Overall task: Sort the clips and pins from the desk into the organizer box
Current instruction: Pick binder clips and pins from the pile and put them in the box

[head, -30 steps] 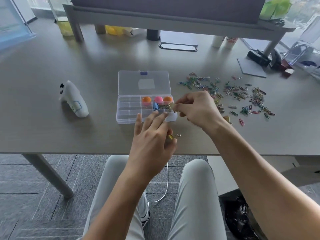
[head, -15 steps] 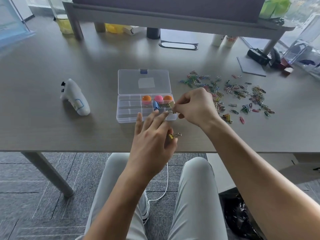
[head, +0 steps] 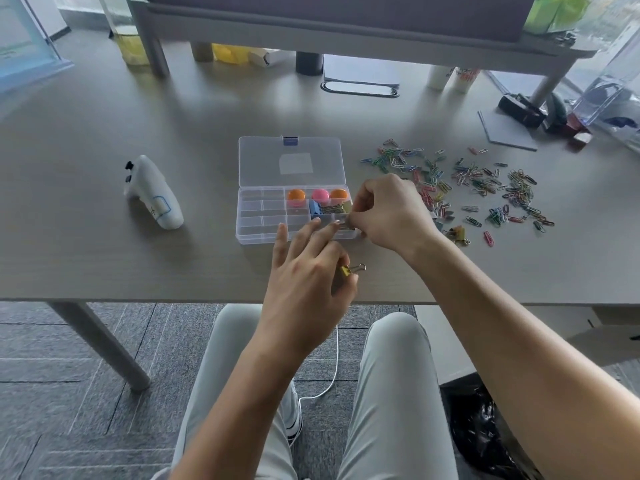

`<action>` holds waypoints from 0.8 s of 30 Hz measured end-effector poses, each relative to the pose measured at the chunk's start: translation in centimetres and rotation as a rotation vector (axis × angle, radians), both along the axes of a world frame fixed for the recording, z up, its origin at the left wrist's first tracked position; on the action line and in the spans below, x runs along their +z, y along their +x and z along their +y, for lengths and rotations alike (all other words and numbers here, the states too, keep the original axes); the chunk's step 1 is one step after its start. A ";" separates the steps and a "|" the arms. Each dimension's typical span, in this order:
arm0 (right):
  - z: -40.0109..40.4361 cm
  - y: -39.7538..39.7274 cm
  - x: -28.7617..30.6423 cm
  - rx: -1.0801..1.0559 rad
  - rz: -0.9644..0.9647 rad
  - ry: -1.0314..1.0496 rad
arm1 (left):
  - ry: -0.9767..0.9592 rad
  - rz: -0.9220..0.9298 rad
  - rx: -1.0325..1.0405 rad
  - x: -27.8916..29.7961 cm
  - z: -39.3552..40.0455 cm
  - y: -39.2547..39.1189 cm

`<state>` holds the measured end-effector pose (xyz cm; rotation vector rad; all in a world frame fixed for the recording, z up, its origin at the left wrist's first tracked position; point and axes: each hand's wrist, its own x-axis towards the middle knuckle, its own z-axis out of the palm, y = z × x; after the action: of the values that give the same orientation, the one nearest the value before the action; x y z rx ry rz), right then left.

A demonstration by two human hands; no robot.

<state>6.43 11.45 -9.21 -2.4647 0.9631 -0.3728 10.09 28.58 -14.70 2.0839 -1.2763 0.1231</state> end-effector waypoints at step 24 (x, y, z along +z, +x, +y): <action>-1.8 -6.6 -0.8 -0.193 -0.292 0.146 | -0.077 -0.004 0.226 2.2 -4.6 2.3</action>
<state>-0.15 9.64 -9.97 -2.1194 1.0630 -0.6805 12.40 23.94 -12.53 2.1561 -1.0183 0.2728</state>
